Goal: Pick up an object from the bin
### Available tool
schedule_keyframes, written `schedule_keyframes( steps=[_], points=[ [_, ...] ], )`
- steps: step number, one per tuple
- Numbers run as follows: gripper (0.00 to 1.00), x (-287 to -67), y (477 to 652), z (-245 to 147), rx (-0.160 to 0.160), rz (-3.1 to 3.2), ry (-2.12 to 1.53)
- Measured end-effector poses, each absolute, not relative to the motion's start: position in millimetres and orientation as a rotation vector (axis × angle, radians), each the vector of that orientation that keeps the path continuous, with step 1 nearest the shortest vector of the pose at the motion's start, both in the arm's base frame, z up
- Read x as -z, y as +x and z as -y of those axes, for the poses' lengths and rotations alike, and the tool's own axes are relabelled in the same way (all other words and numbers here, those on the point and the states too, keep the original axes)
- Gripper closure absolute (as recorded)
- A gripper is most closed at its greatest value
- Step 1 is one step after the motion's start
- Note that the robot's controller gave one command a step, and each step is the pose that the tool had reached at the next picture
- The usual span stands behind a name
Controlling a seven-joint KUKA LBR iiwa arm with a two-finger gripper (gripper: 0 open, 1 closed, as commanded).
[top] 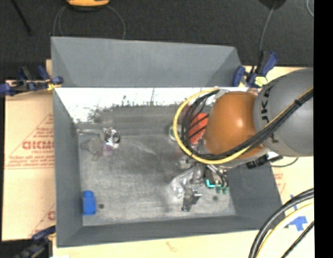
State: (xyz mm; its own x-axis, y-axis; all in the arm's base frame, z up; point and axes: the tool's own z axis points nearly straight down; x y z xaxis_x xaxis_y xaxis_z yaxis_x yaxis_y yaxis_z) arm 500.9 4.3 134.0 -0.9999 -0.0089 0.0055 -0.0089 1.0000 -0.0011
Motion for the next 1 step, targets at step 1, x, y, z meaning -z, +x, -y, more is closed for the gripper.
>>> schedule_keyframes(
  steps=[1],
  points=[
    [0.00,-88.5,537.8,16.3,0.000,3.146,0.121]
  ],
)
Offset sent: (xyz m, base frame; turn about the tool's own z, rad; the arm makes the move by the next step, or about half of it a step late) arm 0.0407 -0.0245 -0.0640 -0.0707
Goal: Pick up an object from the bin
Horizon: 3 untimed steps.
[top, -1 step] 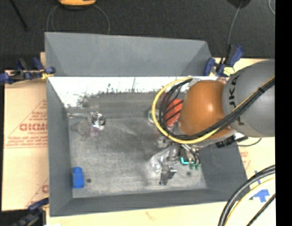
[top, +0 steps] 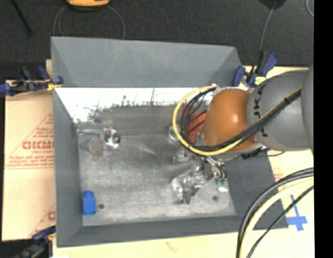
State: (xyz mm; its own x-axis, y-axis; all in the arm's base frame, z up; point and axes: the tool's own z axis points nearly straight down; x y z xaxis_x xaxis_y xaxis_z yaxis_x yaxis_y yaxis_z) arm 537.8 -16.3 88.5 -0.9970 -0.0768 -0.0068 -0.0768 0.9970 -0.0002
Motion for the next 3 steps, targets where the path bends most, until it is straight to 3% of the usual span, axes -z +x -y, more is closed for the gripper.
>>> schedule_keyframes(
  steps=[1,2,3],
  points=[
    [1.00,-88,535.6,17,-0.001,-3.150,-0.120],
    [1.00,-145,553.6,44,0.004,-3.134,-0.073],
    [1.00,-232,557.0,40,0.001,-3.132,-0.042]
  ],
)
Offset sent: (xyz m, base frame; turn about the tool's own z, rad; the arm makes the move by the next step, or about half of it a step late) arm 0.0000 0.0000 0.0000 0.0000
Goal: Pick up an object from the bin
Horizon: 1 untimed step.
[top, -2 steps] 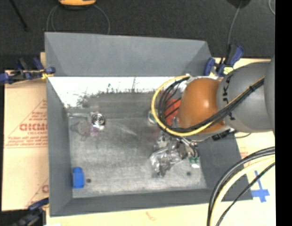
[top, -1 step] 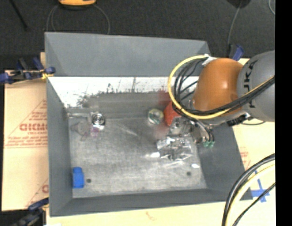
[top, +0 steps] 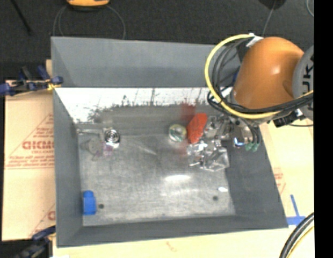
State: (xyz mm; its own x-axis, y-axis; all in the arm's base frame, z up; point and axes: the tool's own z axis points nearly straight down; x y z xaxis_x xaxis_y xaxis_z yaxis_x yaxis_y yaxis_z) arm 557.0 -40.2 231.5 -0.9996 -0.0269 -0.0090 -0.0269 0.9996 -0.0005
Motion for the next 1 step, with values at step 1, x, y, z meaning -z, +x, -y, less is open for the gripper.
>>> schedule_keyframes(
  steps=[1],
  points=[
    [1.00,-146.4,605.5,53.5,0.001,-3.110,-0.451]
  ],
)
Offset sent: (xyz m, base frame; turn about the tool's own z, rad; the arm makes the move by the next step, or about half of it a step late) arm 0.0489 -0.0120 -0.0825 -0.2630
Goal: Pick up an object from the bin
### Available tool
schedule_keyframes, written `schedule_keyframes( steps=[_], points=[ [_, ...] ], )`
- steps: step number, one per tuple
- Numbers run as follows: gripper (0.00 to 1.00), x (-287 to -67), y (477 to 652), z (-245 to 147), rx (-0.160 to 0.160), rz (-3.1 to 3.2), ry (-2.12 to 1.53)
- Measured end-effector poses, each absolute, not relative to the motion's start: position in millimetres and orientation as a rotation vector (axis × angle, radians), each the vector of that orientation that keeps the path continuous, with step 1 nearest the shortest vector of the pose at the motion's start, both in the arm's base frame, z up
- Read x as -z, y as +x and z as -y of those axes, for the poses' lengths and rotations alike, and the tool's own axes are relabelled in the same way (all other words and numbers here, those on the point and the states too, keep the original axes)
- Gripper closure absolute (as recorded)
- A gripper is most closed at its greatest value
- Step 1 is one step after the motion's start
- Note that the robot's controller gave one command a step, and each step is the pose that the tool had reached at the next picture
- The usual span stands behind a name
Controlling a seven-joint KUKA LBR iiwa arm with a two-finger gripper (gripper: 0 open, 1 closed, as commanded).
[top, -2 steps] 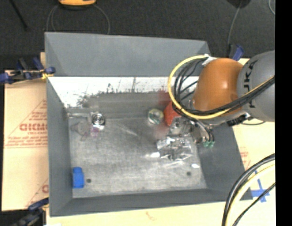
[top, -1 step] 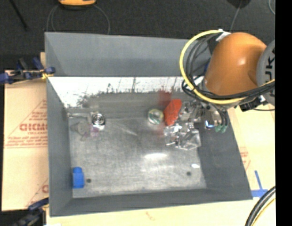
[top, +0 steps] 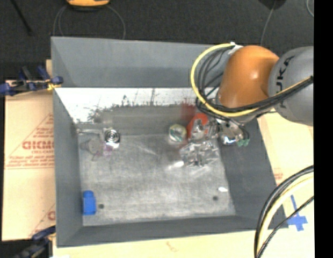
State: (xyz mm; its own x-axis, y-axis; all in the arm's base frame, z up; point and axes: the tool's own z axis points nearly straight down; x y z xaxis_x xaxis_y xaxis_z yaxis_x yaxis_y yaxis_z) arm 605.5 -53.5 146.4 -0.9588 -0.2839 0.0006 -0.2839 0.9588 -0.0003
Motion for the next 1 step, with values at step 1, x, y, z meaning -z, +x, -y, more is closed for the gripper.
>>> schedule_keyframes(
  steps=[1],
  points=[
    [1.00,-256.1,607.0,61.6,-0.006,3.120,0.442]
  ],
)
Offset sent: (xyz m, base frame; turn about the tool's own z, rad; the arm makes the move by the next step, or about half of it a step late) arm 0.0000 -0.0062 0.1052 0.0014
